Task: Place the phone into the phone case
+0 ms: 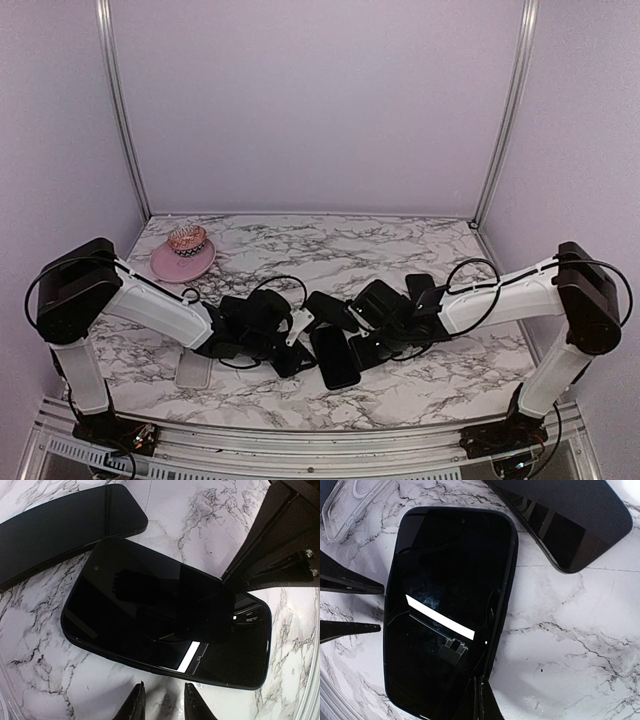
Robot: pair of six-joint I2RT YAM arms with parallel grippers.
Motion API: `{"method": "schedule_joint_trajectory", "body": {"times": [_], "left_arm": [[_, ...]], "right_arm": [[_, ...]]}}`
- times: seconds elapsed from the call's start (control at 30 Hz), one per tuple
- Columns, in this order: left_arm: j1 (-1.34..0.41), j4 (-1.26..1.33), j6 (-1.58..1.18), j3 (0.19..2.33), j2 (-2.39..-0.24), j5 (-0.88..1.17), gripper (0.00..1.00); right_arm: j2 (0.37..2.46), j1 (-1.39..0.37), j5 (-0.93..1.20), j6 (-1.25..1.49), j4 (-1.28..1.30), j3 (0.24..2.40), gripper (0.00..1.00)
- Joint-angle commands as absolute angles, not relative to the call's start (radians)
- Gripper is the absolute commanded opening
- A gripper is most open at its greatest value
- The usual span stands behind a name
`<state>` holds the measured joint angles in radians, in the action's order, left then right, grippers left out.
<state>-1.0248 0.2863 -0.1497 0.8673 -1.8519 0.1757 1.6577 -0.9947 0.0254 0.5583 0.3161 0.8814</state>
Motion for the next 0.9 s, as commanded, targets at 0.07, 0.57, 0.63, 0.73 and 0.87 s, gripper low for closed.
{"method": "schedule_joint_trajectory", "body": {"times": [0.07,0.57,0.63,0.73,0.87], "left_arm": [[-0.991,0.242,-0.172,0.848,-1.779,0.201,0.28],[-0.899,0.231,-0.138,1.051,-1.943,0.183,0.36],[-0.9,0.22,-0.132,1.069,-1.965,0.171,0.36],[-0.899,0.194,-0.12,1.101,-1.997,0.16,0.35],[-0.902,0.179,-0.121,1.104,-2.022,0.218,0.29]], "right_arm": [[1.746,-1.037,-0.044,0.529,0.563,0.97,0.08],[1.816,-0.91,-0.038,0.478,0.366,1.144,0.22],[1.834,-0.911,-0.022,0.472,0.376,1.141,0.23],[1.819,-0.912,-0.011,0.489,0.359,1.096,0.24],[1.782,-0.922,-0.011,0.509,0.363,1.051,0.28]]}}
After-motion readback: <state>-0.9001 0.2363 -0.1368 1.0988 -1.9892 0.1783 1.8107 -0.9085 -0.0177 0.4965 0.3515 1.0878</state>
